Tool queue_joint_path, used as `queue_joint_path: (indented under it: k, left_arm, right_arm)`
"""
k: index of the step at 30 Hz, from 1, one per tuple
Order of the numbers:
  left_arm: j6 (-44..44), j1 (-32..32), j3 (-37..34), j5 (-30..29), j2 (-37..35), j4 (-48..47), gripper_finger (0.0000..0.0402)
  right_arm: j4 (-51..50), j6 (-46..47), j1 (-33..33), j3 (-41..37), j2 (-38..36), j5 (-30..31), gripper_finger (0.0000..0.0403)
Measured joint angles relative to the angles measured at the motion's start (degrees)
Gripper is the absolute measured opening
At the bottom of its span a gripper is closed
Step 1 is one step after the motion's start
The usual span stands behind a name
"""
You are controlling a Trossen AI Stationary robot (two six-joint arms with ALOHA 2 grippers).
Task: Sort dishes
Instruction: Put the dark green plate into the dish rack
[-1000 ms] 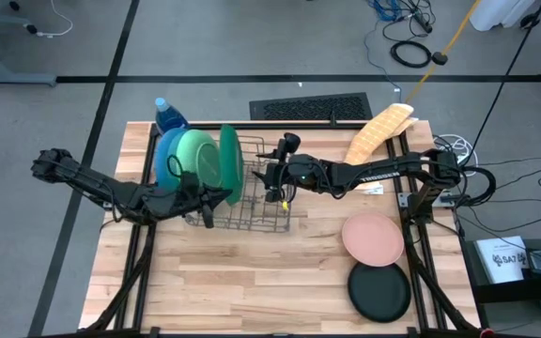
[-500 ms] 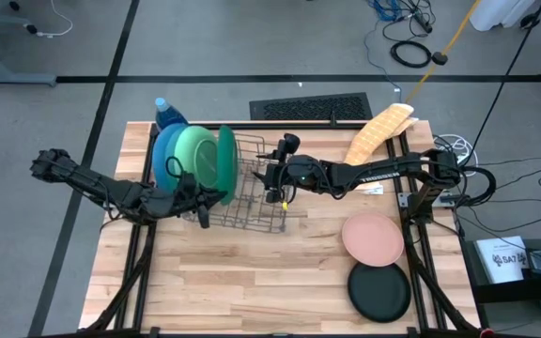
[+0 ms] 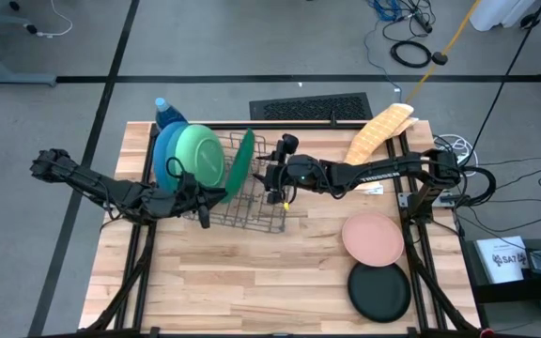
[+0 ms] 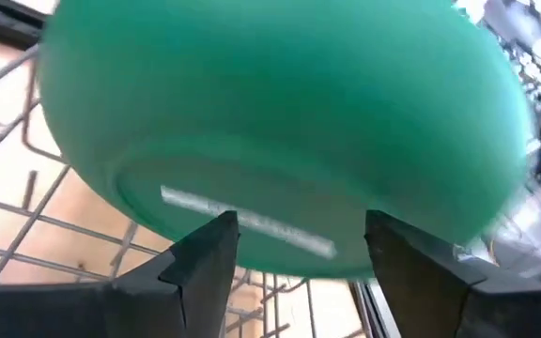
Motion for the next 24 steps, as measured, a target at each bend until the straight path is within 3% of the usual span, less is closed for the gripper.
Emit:
queue_joint_path:
  k: [7,14,24]
  left_arm:
    - [0.15,0.01,0.00,-0.12,0.00,0.16,0.0082]
    - [1.04,0.01,1.29,1.26,-0.04,1.19,0.0083]
    - [12.23,-2.19,6.95,4.45,-2.44,5.52,0.0083]
  right_arm:
    - [-0.50,-2.83,0.26,0.55,3.01,0.35,0.0228]
    - [-2.98,-3.70,-1.07,7.51,8.60,1.22,0.0228]
    - [-5.15,-6.01,-1.11,16.23,11.28,0.19,0.0228]
